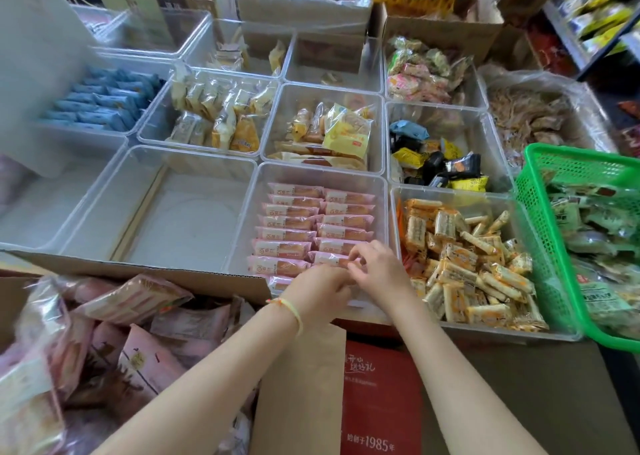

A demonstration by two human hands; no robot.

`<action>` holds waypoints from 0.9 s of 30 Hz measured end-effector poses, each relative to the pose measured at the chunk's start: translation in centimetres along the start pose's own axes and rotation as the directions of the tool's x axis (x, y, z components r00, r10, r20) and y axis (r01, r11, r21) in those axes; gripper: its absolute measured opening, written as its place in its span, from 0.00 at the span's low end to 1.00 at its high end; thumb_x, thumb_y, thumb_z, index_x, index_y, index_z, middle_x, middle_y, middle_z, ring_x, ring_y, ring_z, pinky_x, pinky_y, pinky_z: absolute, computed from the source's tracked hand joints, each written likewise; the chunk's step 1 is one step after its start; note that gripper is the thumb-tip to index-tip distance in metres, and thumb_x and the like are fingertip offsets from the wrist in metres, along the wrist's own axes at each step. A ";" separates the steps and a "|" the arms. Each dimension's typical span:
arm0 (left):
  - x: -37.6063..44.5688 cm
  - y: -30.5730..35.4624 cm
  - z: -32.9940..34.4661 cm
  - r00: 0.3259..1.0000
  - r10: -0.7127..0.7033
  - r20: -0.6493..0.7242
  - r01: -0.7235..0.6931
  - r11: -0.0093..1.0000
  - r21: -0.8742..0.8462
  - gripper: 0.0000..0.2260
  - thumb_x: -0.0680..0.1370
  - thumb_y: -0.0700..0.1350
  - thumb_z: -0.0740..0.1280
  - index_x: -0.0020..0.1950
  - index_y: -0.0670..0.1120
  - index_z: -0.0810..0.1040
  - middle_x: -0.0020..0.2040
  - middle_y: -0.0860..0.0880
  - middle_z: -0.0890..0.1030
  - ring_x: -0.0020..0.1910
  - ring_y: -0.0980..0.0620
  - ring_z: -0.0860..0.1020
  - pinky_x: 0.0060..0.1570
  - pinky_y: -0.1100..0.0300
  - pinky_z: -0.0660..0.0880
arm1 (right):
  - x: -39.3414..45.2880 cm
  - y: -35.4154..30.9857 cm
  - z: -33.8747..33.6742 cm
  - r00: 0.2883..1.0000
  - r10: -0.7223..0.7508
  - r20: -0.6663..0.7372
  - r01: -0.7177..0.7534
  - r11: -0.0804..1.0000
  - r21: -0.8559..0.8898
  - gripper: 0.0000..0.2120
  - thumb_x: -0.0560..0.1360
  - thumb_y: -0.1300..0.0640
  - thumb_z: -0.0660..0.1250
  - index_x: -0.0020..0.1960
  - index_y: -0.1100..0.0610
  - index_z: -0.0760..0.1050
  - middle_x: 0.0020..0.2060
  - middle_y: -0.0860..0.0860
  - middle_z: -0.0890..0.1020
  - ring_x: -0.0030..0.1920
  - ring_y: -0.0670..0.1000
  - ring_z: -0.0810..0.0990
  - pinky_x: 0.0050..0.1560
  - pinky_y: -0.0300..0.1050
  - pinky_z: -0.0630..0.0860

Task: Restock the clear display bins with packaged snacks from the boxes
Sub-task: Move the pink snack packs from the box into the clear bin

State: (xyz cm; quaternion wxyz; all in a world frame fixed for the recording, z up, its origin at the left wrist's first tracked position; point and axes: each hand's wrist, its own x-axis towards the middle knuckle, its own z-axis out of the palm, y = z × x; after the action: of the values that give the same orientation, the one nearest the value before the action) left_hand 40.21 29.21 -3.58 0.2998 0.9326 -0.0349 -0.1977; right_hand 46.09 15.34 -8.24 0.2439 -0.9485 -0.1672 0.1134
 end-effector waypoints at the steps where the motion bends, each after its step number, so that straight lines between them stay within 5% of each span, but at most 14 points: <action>1: -1.4 -0.4 -0.6 0.997 0.041 -0.063 -0.044 0.998 -0.045 0.14 0.79 0.40 0.59 0.59 0.47 0.82 0.54 0.48 0.83 0.52 0.48 0.79 0.52 0.53 0.74 | -1.4 -0.9 -0.4 0.998 0.048 -0.039 -0.042 0.991 0.126 0.04 0.79 0.56 0.66 0.51 0.55 0.78 0.47 0.47 0.76 0.48 0.50 0.77 0.46 0.42 0.73; 5: -7.1 -3.0 -2.6 0.944 0.095 -0.316 -0.176 0.955 -0.238 0.12 0.73 0.47 0.61 0.46 0.50 0.84 0.42 0.53 0.84 0.42 0.54 0.80 0.46 0.54 0.76 | -6.6 -6.3 -0.5 0.985 0.165 -0.052 -0.130 0.904 0.407 0.09 0.79 0.53 0.65 0.41 0.52 0.78 0.35 0.46 0.80 0.35 0.44 0.77 0.39 0.41 0.73; 10: -14.3 -9.5 -4.3 0.848 0.007 -0.529 -0.192 0.936 -0.294 0.11 0.70 0.50 0.60 0.40 0.51 0.82 0.36 0.56 0.82 0.38 0.58 0.80 0.42 0.57 0.77 | -10.3 -14.6 4.1 0.978 0.097 0.184 -0.181 0.833 0.524 0.16 0.79 0.51 0.65 0.35 0.55 0.77 0.28 0.52 0.81 0.27 0.48 0.77 0.38 0.50 0.77; 16: -23.3 -19.7 -6.6 0.838 -0.085 -0.539 -0.040 0.975 -0.217 0.10 0.72 0.47 0.62 0.40 0.51 0.84 0.35 0.57 0.81 0.39 0.59 0.77 0.44 0.59 0.73 | -12.2 -25.4 10.6 0.967 -0.006 0.254 -0.105 0.900 0.423 0.14 0.79 0.49 0.65 0.35 0.49 0.77 0.31 0.48 0.81 0.32 0.44 0.77 0.51 0.54 0.79; 19: -26.7 -24.1 -7.8 0.822 -0.179 -0.540 0.070 0.974 -0.216 0.08 0.74 0.46 0.65 0.42 0.50 0.84 0.40 0.56 0.81 0.42 0.56 0.76 0.46 0.59 0.71 | -12.7 -30.5 13.6 0.942 -0.009 0.336 -0.126 0.917 0.378 0.10 0.78 0.45 0.66 0.47 0.50 0.81 0.41 0.46 0.84 0.43 0.46 0.81 0.49 0.53 0.80; 22: -28.9 -27.3 -8.4 0.827 -0.290 -0.481 0.158 0.942 -0.295 0.13 0.71 0.50 0.61 0.47 0.49 0.84 0.44 0.53 0.77 0.48 0.52 0.74 0.51 0.57 0.71 | -13.4 -34.5 15.9 0.878 0.000 0.479 -0.133 0.961 0.244 0.19 0.76 0.36 0.65 0.59 0.48 0.75 0.49 0.43 0.81 0.46 0.43 0.78 0.40 0.42 0.74; 27: -30.4 -30.2 -8.1 0.859 -0.293 -0.419 0.143 0.925 -0.353 0.17 0.75 0.48 0.66 0.63 0.48 0.78 0.55 0.49 0.77 0.57 0.49 0.75 0.60 0.54 0.71 | -14.3 -37.1 18.6 0.863 0.087 0.498 -0.259 0.922 0.287 0.19 0.76 0.49 0.72 0.64 0.52 0.74 0.55 0.46 0.80 0.52 0.46 0.79 0.48 0.41 0.77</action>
State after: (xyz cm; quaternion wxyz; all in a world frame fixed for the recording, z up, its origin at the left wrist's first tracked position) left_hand 13.87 63.89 -4.27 0.4170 0.8916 0.1764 -0.0050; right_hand 17.67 48.48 -3.71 0.3457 -0.8452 -0.1123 0.3918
